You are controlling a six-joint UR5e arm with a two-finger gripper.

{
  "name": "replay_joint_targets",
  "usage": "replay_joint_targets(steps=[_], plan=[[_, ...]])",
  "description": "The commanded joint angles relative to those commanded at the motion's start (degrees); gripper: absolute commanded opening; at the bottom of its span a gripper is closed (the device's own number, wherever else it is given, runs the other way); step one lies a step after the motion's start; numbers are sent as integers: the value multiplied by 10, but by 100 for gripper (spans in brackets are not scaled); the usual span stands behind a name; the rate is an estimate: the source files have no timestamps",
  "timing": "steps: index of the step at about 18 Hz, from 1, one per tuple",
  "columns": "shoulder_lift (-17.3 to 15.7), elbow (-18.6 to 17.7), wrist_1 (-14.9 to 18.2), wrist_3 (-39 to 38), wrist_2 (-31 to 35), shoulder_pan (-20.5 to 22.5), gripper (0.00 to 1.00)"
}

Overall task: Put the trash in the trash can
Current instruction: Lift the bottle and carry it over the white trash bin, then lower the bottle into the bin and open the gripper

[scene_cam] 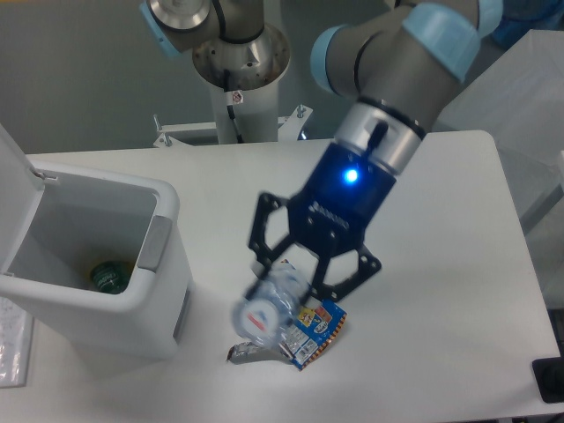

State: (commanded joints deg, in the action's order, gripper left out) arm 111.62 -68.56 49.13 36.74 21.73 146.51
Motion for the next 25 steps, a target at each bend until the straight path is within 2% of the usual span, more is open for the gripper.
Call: replay_joint_targets(steps=[3, 7, 10, 16, 20, 23, 25], plan=[[-4, 0, -1, 0, -31, -7, 45], [-8, 4, -12, 1, -41, -31, 45], [-10, -10, -13, -1, -41, -61, 45], [-75, -104, -14, 3, -41, -103, 45], [-81, -126, -15, 8, -40, -111, 45], [-77, -157, -40, 25, -36, -113, 45], [-76, -184, -47, 63, -35, -121, 45]])
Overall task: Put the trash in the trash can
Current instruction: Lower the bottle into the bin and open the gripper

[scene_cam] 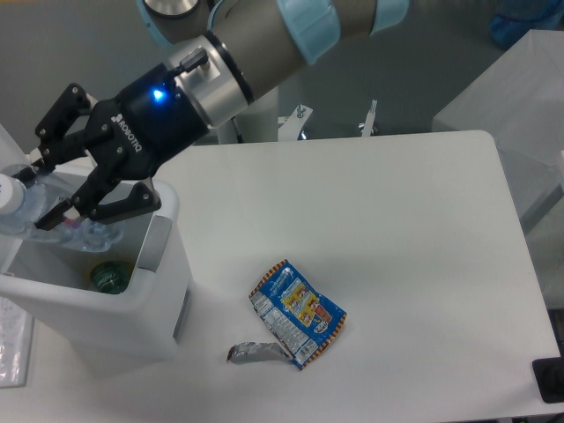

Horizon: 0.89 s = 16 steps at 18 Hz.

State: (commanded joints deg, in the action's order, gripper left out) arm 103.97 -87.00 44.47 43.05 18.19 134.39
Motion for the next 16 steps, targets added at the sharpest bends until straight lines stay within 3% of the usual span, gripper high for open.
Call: replay_joint_targets(steps=[9, 12, 13, 15, 16], plan=[[-4, -72, -1, 71, 3, -7, 51], [-5, -96, -1, 91, 3, -7, 62], [-7, -105, -2, 101, 5, -8, 70], [-11, -120, -1, 120, 22, -7, 73], [-11, -121, -1, 121, 27, -7, 80]])
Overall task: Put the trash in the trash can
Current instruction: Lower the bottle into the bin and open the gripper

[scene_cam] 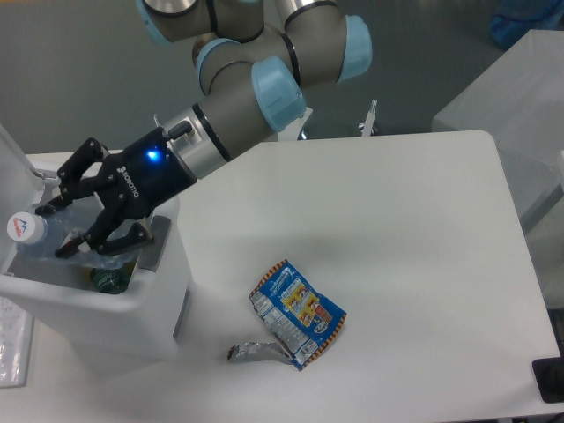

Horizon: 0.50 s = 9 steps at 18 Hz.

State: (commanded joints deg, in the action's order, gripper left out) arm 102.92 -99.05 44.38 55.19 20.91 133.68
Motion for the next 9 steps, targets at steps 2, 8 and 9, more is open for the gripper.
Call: replay_joint_targets(steps=[2, 8, 9], plan=[[-1, -2, 0, -2, 0, 0, 93], [1, 12, 0, -4, -1, 28, 100], [2, 19, 1, -5, -1, 40, 100]])
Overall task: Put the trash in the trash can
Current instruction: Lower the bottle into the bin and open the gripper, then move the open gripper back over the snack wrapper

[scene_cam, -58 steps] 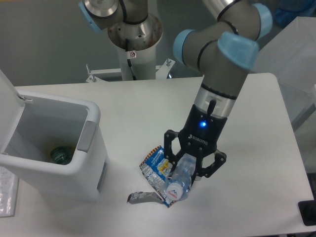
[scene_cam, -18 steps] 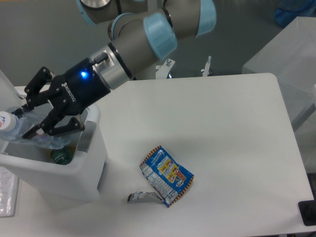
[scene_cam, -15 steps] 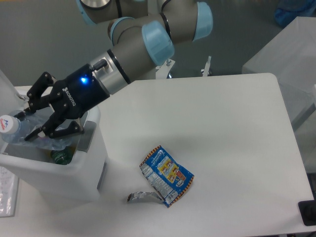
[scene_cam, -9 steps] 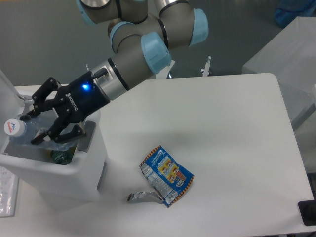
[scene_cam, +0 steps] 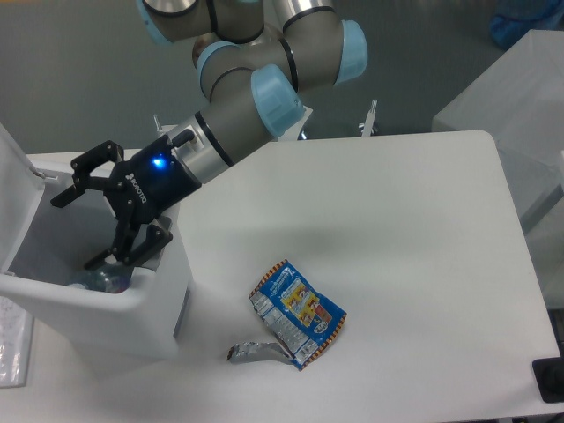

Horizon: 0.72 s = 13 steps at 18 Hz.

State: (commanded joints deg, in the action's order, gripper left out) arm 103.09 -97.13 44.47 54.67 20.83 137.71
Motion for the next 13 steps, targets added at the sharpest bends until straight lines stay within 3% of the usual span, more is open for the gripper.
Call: replay_joint_targets(steps=[5, 9, 13], plan=[[11, 50, 0, -48, 0, 83, 100], [60, 93, 0, -90, 6, 113, 100], [98, 100, 2, -136, 118, 125, 100]])
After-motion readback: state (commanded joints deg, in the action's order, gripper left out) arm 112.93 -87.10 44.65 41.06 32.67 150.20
